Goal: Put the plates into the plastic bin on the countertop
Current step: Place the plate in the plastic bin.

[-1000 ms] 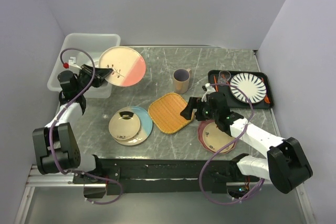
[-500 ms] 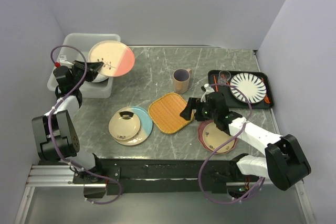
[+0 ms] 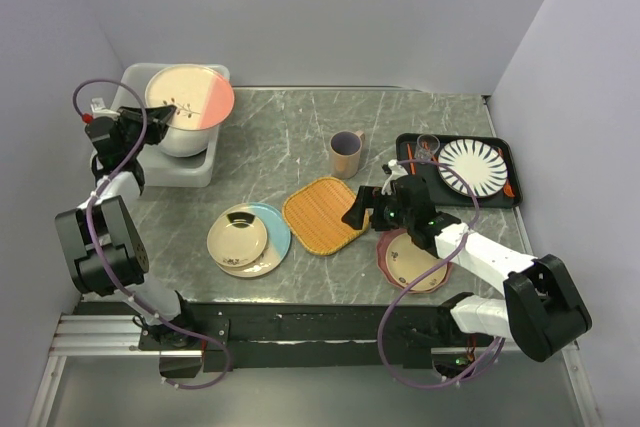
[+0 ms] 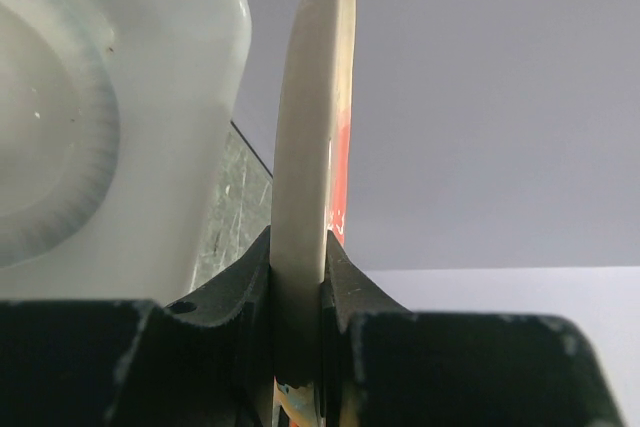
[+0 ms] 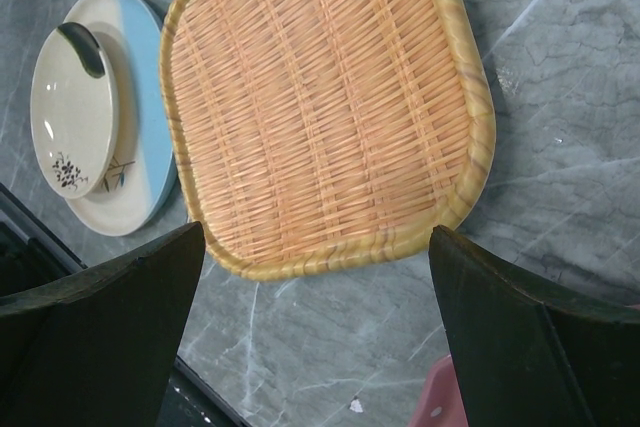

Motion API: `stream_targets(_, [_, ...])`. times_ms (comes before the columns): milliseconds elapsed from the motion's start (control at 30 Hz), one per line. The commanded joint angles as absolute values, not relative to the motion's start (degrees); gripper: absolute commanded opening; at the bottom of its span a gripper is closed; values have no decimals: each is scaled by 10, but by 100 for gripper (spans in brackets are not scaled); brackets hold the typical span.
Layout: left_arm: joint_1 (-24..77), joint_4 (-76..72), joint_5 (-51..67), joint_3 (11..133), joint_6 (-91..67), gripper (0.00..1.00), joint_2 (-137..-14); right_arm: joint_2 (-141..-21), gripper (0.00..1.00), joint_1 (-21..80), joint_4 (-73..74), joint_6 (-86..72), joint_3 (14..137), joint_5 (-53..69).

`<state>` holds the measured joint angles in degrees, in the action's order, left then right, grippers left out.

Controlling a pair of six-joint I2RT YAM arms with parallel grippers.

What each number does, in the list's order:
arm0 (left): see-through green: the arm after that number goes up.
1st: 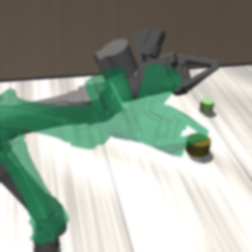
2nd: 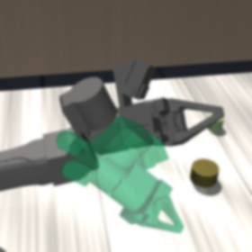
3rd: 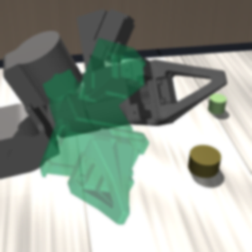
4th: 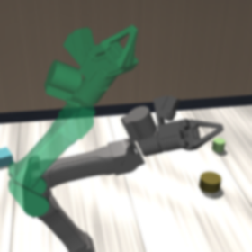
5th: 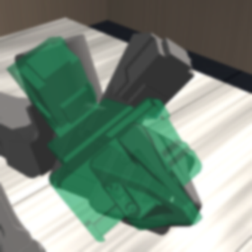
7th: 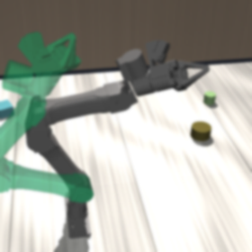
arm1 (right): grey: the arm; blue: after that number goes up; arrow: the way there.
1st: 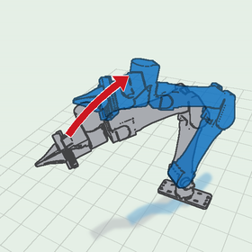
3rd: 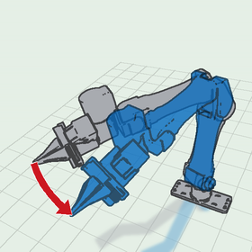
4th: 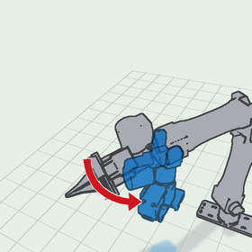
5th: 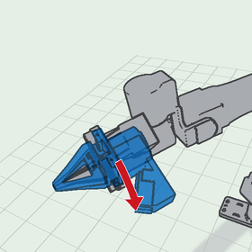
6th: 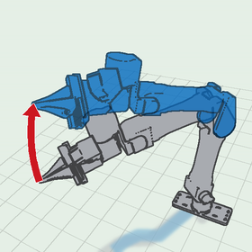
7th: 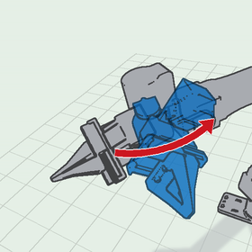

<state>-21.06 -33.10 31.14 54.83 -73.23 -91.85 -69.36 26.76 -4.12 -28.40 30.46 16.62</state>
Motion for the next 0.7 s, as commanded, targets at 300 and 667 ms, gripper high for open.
stream_targets(300, [-257, -379, 282, 586, -724, 1, -866, -699, 100, 270, -70, -281, 327, 172])
stream_targets(667, [-262, -341, 253, 592, -693, 1, -853, -699, 100, 270, -69, -280, 327, 172])
